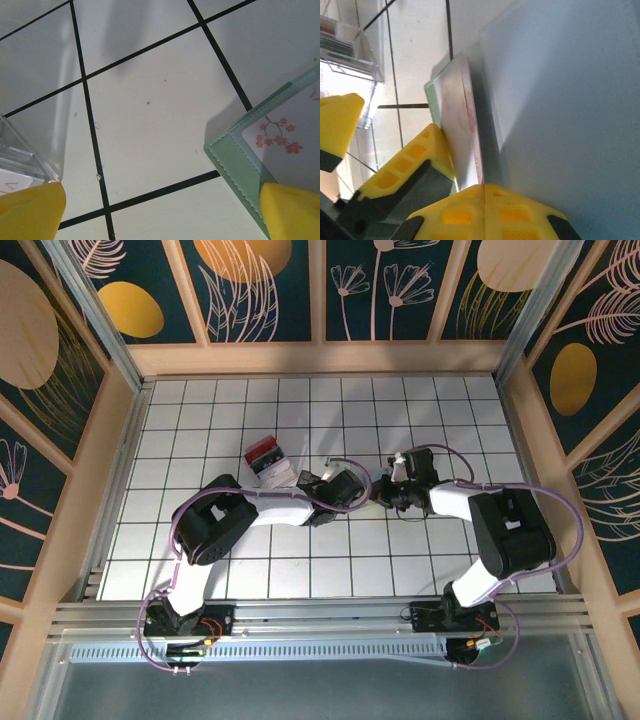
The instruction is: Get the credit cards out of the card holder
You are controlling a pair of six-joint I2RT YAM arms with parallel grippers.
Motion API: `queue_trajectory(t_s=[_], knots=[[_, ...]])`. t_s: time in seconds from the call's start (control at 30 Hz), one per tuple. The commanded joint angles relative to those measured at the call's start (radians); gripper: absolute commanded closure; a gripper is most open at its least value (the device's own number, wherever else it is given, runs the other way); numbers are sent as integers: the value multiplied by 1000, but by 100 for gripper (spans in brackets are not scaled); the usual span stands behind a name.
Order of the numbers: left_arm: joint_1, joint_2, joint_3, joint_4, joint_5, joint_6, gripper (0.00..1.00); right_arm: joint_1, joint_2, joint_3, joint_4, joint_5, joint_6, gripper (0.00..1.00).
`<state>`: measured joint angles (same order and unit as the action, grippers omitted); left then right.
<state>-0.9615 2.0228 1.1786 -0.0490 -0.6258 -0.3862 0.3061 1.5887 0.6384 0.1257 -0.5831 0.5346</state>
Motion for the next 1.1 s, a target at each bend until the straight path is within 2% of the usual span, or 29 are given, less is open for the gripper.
queue_trajectory(t_s=[0.0, 0.43, 0.7, 0.83, 0.9, 1.07], knots=[[4, 35, -16, -76, -36, 25, 1, -8, -39, -12, 28, -29, 12, 97], [4, 28, -7, -110, -104, 57, 1, -10, -78, -34, 12, 3, 35, 98], [4, 16, 7, -106, -85, 73, 1, -10, -37, -36, 36, -16, 45, 97], [4, 10, 13, -107, -81, 84, 1, -10, -26, -34, 52, -18, 51, 96], [4, 11, 13, -109, -84, 87, 1, -10, -20, -31, 55, -17, 52, 90], [5, 14, 12, -112, -78, 89, 1, -13, -16, -29, 81, -33, 60, 87]])
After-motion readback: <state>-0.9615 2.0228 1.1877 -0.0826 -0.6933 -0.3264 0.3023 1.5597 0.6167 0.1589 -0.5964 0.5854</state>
